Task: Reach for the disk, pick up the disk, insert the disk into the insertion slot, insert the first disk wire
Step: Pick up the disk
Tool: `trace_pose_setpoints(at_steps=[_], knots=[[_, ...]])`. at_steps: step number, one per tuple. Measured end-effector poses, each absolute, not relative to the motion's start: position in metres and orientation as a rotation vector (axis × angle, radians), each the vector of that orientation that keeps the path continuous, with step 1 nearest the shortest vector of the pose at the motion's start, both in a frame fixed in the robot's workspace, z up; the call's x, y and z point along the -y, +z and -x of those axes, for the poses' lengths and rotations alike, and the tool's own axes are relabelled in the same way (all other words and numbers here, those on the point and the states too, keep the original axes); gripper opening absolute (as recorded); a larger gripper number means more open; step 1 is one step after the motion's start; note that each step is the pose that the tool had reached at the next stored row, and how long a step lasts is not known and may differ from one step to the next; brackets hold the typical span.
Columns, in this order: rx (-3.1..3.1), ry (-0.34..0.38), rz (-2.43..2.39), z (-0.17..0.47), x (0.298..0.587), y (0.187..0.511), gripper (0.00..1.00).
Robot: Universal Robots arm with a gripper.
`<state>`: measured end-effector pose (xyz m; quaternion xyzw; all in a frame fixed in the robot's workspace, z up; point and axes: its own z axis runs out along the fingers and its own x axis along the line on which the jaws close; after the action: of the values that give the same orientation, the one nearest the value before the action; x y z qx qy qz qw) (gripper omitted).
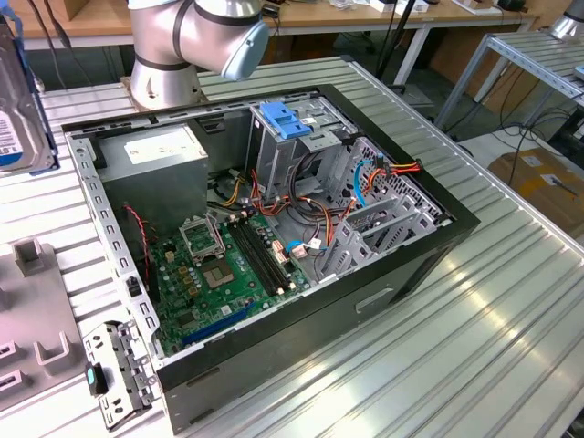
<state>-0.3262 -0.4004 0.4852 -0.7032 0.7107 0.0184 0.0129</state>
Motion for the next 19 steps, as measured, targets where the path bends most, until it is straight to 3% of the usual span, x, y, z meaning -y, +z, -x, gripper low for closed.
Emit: trace_pose_setpoints(at_steps=[19], knots=[[-2.215, 0.057, 2.191, 0.249, 0.402, 0.485, 0.37]])
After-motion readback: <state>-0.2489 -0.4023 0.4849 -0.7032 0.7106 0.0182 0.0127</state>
